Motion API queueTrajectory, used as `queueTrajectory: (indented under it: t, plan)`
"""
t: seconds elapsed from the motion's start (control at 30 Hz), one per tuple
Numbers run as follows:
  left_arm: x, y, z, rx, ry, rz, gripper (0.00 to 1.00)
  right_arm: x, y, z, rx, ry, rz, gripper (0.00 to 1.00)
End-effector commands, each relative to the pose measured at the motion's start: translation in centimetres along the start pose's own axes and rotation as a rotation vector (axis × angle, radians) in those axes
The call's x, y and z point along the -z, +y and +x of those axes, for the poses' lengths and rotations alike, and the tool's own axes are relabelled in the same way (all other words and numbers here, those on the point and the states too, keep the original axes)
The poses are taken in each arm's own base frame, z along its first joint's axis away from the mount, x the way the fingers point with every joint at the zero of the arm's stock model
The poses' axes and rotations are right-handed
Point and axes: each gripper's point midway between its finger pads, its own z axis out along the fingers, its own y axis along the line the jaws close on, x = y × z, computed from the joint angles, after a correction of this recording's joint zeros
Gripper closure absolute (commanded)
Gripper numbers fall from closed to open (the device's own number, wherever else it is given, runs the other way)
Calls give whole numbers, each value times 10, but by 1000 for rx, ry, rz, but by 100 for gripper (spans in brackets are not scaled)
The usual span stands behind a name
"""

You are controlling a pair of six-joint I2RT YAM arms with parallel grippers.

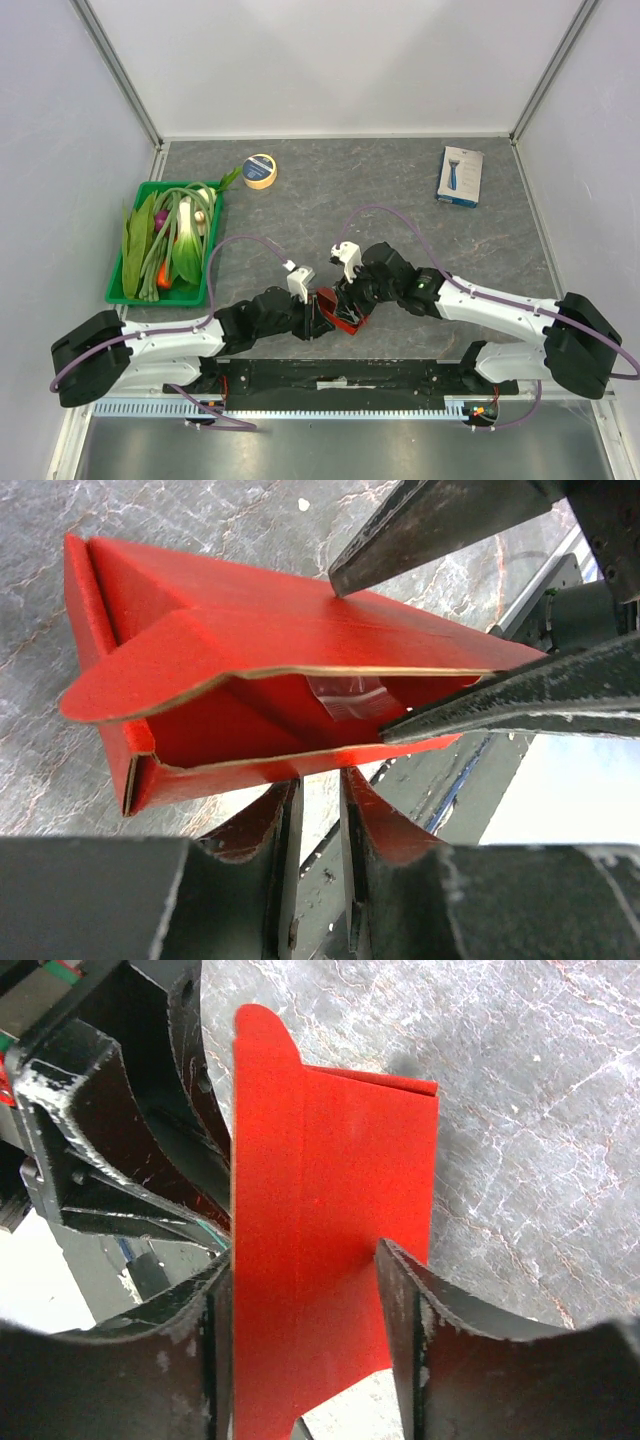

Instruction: Fold the paper box

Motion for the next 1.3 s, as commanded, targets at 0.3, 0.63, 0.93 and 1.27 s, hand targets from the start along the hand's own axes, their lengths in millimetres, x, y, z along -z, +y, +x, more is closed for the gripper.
queueTrajectory:
  t: [0.3,0.63,0.93,1.27]
  plan:
    - [-2,-19,-57,-67,-181,-5,73,-1,20,1,9,-23,-94,25]
    - [-12,-20,-60,-90,-167,-16,74,-8,14,4,103,38,78,25]
    - [-2,-7,-64,-94,-190,-75,73,-14,-7,10,161,85,207,69]
    - [65,42,-74,-1,-322,-193,41,-16,-22,7,258,103,218,85]
